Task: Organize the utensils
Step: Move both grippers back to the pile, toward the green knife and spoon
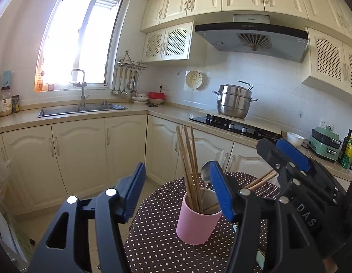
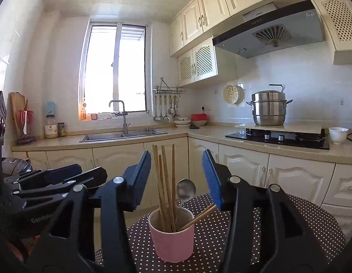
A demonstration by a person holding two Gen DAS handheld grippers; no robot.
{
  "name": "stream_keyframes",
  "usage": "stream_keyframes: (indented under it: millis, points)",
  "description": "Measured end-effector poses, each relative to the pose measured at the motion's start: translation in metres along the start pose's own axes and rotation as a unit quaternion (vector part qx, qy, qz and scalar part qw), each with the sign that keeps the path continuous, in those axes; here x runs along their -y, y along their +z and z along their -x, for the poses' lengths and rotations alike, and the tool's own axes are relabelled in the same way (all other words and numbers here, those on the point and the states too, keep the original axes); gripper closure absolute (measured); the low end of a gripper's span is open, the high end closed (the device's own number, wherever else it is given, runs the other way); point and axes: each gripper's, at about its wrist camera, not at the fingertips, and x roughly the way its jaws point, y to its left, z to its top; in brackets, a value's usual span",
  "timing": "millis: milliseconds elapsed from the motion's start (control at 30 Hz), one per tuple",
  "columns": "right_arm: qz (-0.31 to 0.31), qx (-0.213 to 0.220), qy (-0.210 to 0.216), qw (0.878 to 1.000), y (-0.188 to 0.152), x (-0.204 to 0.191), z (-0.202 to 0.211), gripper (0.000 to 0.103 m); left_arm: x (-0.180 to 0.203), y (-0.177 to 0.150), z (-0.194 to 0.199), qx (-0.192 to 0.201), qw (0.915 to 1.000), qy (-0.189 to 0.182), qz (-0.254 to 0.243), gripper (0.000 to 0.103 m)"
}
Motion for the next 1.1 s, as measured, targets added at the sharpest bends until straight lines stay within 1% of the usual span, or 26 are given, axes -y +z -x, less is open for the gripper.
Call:
stream_keyframes:
  millis: [167,367,567,700,767,833,867,933,1000,1100]
  points:
    - [0.013,0.003,-0.009,1.0,0.008,0.005,0.02,0.056,0.017,0.001,0.009,-0.006,0.9999,-0.01,-0.009,0.044]
    - [0.019,-0.012,-0.028,0.999,0.005,0.026,0.042,0.054,0.044,-0.009,0.01,-0.029,0.9993,-0.018,-0.017,0.044]
    - [0.021,-0.046,-0.05,0.997,-0.012,0.057,0.057,0.053,0.074,-0.033,-0.001,-0.081,0.9958,-0.028,-0.031,0.044]
    - [0.022,-0.083,-0.062,0.994,-0.03,0.079,0.06,0.053,0.091,-0.058,-0.016,-0.137,0.9893,-0.029,-0.041,0.044]
    - [0.019,-0.113,-0.066,0.991,-0.04,0.09,0.058,0.053,0.097,-0.073,-0.026,-0.169,0.984,-0.033,-0.044,0.044]
    - [0.014,-0.154,-0.063,0.986,-0.054,0.101,0.052,0.053,0.099,-0.086,-0.036,-0.199,0.9787,-0.031,-0.041,0.044]
    - [0.015,-0.182,-0.062,0.981,-0.062,0.106,0.046,0.053,0.1,-0.093,-0.042,-0.219,0.9745,-0.031,-0.04,0.044]
    - [0.009,-0.235,-0.051,0.971,-0.08,0.114,0.035,0.053,0.101,-0.103,-0.051,-0.243,0.9689,-0.031,-0.035,0.044]
    - [0.007,-0.295,-0.039,0.955,-0.101,0.119,0.02,0.053,0.098,-0.113,-0.059,-0.266,0.9632,-0.03,-0.027,0.044]
    - [-0.011,-0.357,-0.005,0.934,-0.127,0.122,0.001,0.053,0.094,-0.125,-0.069,-0.293,0.9556,-0.024,-0.019,0.044]
